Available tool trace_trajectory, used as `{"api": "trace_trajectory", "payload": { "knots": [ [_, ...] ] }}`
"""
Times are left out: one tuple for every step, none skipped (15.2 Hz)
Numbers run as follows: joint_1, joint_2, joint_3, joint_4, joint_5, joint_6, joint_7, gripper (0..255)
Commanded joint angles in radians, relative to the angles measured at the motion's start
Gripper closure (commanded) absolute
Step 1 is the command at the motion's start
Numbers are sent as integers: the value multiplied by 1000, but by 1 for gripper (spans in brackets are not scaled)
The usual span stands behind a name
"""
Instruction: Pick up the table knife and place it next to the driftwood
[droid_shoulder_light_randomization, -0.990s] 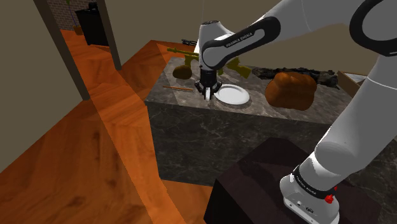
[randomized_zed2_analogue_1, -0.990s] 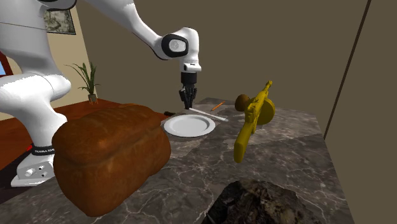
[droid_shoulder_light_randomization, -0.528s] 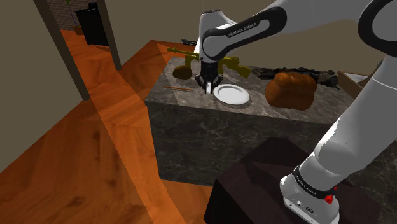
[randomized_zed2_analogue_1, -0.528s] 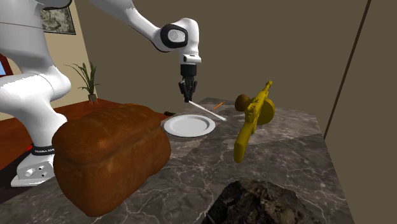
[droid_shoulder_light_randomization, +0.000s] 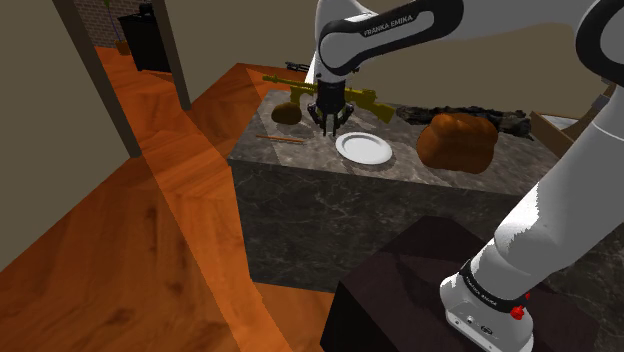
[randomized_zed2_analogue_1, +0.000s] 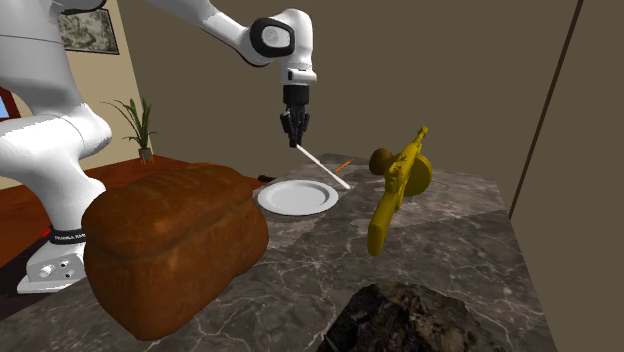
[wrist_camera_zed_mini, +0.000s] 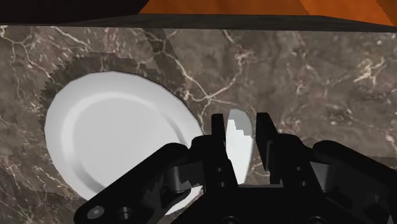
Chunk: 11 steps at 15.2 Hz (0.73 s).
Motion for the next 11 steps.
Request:
{"api": "trace_trajectory", "payload": {
  "knots": [
    [0, -6, 0, 20, 3, -26, -3, 255],
    [0, -9, 0, 30, 5, -39, -5, 255],
    [0, -13, 0, 40, 6, -52, -6, 255],
    [0, -16, 0, 50, 7, -65, -8, 255],
    [0, -18, 0, 60, 9, -78, -9, 255],
    [0, -21, 0, 71, 10, -91, -11, 255],
    [-1, -23, 0, 81, 11, -104, -12, 255],
    [-1, -26, 0, 92, 12, -117, -13, 255],
    [-1, -28, 0, 104, 13, -130, -15, 255],
    [-1, -29, 0, 115, 13, -143, -16, 255],
    [-1, -30, 0, 123, 14, -152, -17, 255]
  ]
}}
